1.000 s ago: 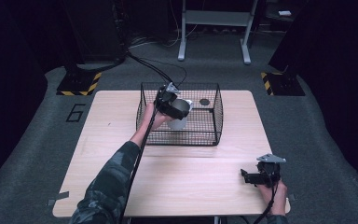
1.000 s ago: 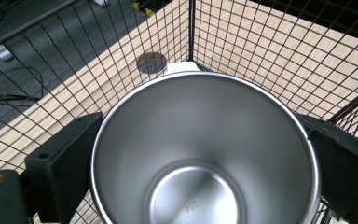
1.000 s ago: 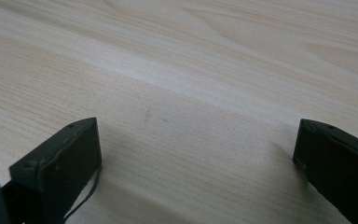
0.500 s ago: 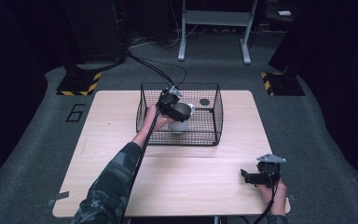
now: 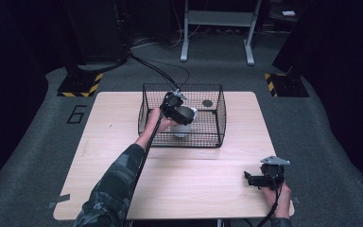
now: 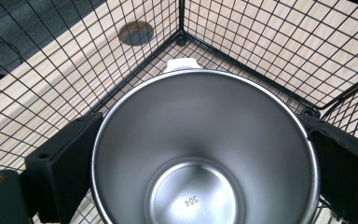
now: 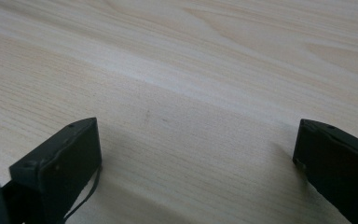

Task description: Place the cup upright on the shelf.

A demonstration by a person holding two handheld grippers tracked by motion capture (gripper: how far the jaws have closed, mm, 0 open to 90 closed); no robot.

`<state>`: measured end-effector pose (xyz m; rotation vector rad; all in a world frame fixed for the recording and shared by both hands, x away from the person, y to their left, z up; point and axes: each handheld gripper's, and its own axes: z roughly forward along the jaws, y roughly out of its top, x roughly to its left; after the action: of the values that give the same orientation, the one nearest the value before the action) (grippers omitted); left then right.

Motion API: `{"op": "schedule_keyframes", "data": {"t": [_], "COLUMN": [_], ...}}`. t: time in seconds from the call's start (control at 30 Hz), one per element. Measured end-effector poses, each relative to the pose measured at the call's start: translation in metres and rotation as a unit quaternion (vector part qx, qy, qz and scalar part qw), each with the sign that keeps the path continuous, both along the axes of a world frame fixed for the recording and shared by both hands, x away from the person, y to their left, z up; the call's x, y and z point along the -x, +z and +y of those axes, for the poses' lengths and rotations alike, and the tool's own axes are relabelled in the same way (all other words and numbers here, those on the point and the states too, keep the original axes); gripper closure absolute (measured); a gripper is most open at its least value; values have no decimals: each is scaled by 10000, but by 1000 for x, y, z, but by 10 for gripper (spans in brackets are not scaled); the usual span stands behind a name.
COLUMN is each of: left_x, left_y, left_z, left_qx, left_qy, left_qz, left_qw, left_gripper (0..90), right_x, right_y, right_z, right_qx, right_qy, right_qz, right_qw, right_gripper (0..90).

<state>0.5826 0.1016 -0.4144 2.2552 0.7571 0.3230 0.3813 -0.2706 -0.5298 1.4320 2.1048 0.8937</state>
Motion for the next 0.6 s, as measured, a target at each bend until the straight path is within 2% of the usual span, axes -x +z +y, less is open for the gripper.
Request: {"op": "schedule_keyframes", "data": {"t": [0.6], "left_x": [-3], "left_y": [-7], "left_z": [-2], "left_qx": [-211], "left_qy": [-67], "left_qz": [215], "left_qw": [9995], "left_gripper": [59], "right_x": [0], "right_y": [0], "right_z": [0], "right_qx": [8], "right_qy": [11], "right_qz": [-10], "right_qw": [10000], "right_gripper": [5]}}
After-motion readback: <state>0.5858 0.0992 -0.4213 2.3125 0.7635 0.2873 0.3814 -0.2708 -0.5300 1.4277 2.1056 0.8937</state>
